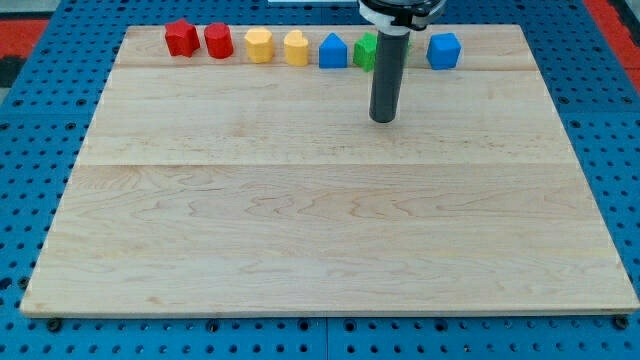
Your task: Move the yellow heart to the top right side of the yellow hexagon
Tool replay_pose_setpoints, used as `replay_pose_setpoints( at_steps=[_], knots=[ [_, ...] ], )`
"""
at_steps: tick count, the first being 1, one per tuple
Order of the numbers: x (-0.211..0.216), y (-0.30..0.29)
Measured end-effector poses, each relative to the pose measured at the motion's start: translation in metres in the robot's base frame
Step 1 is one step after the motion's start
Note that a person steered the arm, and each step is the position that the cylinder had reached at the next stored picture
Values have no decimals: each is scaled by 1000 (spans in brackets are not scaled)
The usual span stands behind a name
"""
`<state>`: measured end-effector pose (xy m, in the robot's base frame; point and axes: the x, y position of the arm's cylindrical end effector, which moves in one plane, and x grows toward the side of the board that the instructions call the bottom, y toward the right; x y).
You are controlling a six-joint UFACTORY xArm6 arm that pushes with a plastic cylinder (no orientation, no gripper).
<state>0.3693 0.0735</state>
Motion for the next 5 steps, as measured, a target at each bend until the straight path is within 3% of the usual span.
replay_pose_setpoints(
  at_steps=[5],
  knots=[
    [9, -2]
  ],
)
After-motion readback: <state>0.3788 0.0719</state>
